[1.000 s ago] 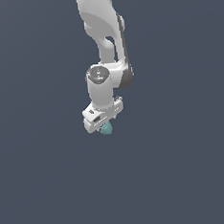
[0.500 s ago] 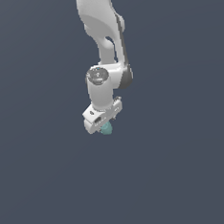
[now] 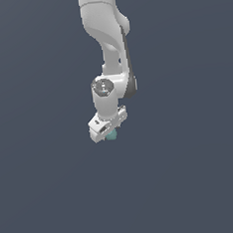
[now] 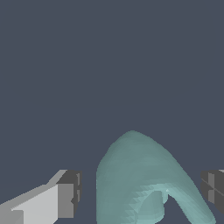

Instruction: Pick up the object and move it to a goal position.

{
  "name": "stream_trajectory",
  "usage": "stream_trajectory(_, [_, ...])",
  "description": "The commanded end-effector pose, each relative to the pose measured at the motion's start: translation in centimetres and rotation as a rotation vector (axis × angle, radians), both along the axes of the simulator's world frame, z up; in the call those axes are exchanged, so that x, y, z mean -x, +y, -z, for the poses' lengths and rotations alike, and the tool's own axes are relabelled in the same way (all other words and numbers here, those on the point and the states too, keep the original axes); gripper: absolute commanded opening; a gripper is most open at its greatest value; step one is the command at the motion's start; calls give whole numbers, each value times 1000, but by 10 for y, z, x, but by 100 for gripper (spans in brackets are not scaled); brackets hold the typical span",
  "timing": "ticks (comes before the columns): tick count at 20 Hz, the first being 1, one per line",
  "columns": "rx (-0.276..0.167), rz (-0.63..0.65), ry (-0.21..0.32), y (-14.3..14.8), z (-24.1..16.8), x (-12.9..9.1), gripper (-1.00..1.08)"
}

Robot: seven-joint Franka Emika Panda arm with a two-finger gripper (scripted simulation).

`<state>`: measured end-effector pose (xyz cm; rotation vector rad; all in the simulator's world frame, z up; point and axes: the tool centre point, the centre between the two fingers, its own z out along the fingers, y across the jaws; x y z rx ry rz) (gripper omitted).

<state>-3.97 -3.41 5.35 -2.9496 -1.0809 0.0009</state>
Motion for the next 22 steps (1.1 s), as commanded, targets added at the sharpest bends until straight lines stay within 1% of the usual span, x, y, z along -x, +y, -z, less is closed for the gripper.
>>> stream_trajectory(1, [0,-1,0,0,10,0,100])
stream_trajectory(6, [0,-1,-1,0,17,-1,100])
stream_trajectory(7, [0,-1,-1,0,17,-1,-100])
stream_trajectory(16, [0,-1,-1,0,17,-1,-100])
stream_trajectory(22, [0,-1,-3,3,8,-2,-100])
